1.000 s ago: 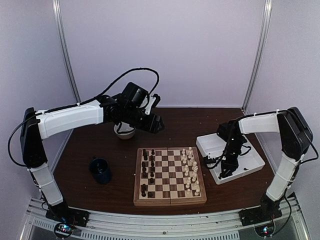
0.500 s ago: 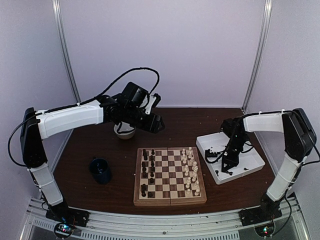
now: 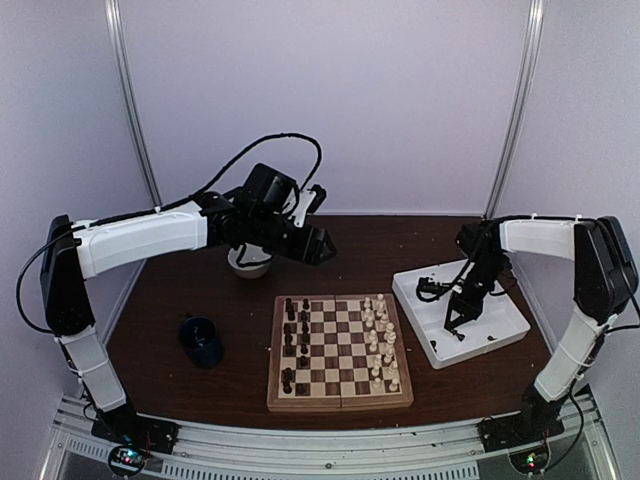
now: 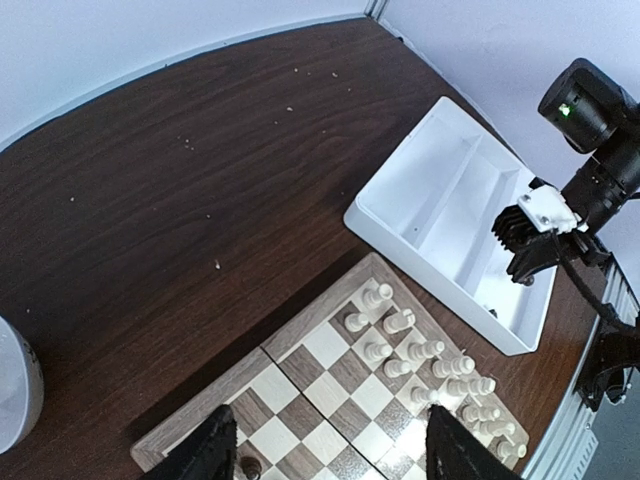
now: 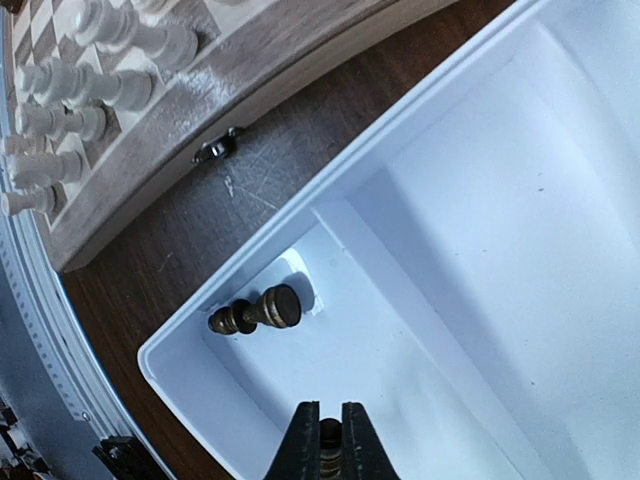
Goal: Set up the chess pieces on the board
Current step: Pass from the right arm to the left, then pass from the left arm to the right, then place the bishop on f8.
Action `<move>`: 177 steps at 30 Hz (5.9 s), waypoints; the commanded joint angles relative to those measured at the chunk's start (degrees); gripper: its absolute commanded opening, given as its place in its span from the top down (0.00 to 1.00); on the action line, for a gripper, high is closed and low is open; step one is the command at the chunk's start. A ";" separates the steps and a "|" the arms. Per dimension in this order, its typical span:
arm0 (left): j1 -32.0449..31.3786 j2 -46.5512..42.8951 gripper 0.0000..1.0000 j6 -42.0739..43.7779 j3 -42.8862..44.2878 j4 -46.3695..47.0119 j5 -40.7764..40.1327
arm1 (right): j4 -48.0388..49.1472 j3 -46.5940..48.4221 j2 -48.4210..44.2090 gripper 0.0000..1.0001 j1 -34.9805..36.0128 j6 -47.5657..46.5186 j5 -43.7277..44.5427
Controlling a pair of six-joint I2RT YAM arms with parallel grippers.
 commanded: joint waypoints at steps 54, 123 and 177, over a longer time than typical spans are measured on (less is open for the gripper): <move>-9.29 23.05 0.75 -18.60 18.92 40.35 22.50 | 21.23 16.77 -17.58 0.89 0.43 42.20 -32.81; -9.25 17.93 1.00 -3.59 16.29 28.35 24.76 | -16.52 42.06 0.51 0.79 7.74 25.91 -22.19; 2.79 -54.60 0.30 4.59 -43.23 5.60 -18.25 | 6.33 64.36 37.68 0.91 39.35 27.84 -1.06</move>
